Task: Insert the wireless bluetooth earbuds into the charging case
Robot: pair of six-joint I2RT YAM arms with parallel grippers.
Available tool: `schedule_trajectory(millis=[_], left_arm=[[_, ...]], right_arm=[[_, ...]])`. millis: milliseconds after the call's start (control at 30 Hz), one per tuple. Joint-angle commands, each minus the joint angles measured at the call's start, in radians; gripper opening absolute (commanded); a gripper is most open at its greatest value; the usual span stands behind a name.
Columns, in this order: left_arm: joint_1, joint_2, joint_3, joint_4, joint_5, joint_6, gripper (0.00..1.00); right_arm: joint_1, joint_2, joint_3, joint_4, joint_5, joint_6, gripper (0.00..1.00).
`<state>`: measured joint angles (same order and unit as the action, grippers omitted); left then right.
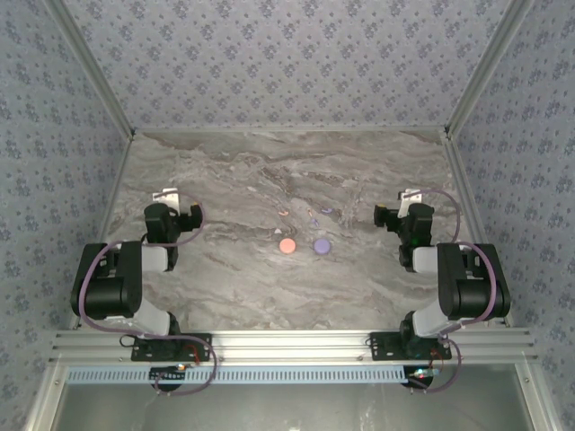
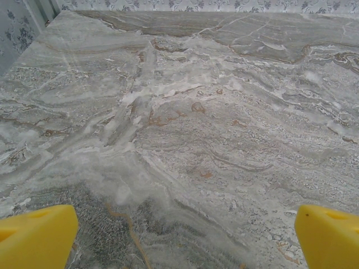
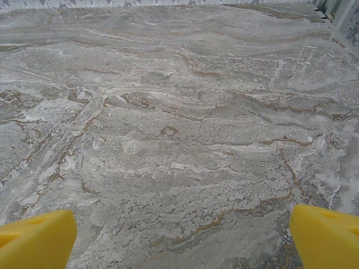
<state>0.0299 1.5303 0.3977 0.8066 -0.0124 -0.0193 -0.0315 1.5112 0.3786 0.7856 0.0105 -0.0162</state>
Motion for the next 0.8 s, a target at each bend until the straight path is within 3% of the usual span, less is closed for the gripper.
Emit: schedule_trajectory(millis=[0, 100, 200, 467, 600, 767], left_arm=[[-0.006, -0.018, 0.022, -0.026, -0.014, -0.008, 0.99], [-0.006, -0.074, 0.031, -0.089, -0.057, -0.026, 0.99], [-0.006, -0.172, 0.087, -0.292, -0.086, -0.067, 0.99], [-0.029, -0.377, 0.272, -0.82, 0.017, -0.229, 0.99], [-0.088, -0.435, 0.313, -0.976, 0.097, -0.307, 0.99], [-0.233, -0.467, 0.337, -1.1, 0.162, -0.386, 0.99]], right_arm=[[0.0, -0.011, 0.026, -0.032, 0.033, -0.002, 1.0], [0.008, -0.074, 0.065, -0.151, 0.078, 0.006, 1.0], [0.01, -0.155, 0.137, -0.374, 0.126, 0.07, 1.0], [0.073, -0.249, 0.353, -0.9, 0.139, 0.21, 1.0], [0.098, -0.259, 0.415, -1.012, 0.007, 0.272, 1.0], [0.175, -0.254, 0.47, -1.108, -0.178, 0.269, 1.0]])
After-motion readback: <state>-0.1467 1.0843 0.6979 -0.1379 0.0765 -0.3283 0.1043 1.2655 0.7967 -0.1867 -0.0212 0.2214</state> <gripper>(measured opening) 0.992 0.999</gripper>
